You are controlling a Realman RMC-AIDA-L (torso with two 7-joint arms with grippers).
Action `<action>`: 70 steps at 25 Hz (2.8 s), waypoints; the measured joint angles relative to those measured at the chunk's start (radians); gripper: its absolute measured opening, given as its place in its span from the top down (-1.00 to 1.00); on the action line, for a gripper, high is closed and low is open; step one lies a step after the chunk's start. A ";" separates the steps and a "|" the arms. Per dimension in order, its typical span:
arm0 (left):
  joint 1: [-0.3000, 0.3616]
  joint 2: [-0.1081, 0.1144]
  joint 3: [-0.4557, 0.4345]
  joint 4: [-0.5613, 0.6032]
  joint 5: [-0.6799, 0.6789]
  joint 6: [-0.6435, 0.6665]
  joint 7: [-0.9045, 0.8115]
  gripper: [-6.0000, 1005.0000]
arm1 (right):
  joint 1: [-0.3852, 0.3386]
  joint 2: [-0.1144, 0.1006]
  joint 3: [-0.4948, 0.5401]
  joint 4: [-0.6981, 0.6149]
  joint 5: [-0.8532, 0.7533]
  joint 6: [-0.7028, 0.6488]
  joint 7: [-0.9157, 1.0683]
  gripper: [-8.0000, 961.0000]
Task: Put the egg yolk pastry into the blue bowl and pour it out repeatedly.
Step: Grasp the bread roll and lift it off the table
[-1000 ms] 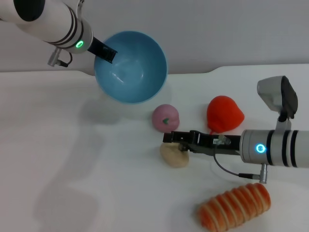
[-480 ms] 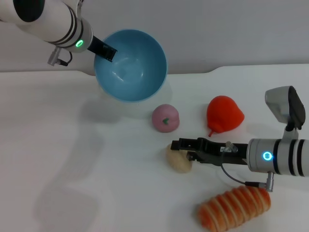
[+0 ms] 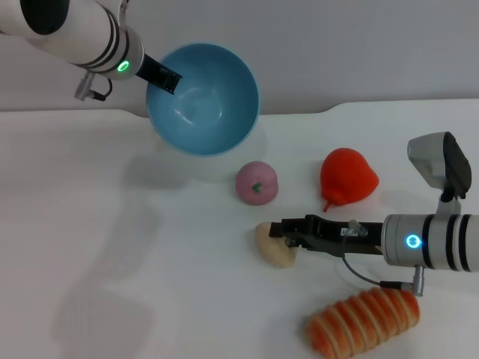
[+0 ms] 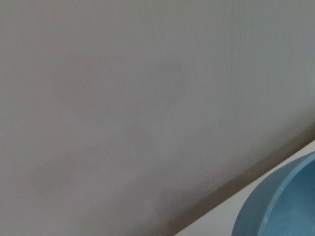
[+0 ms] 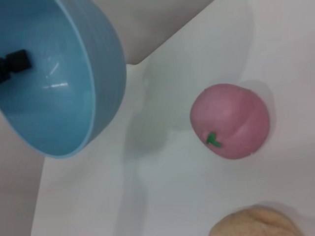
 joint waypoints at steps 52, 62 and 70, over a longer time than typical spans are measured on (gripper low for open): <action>-0.006 0.000 0.002 0.024 -0.004 0.014 0.009 0.99 | 0.038 -0.034 0.163 -0.036 -0.283 -0.017 0.210 -0.19; -0.003 0.000 0.002 0.024 -0.003 0.025 0.010 0.99 | 0.063 -0.004 0.154 -0.052 -0.291 0.064 0.194 -0.19; 0.000 -0.001 0.003 0.023 -0.004 0.040 0.010 0.99 | 0.095 0.011 0.137 -0.027 -0.296 0.114 0.176 -0.19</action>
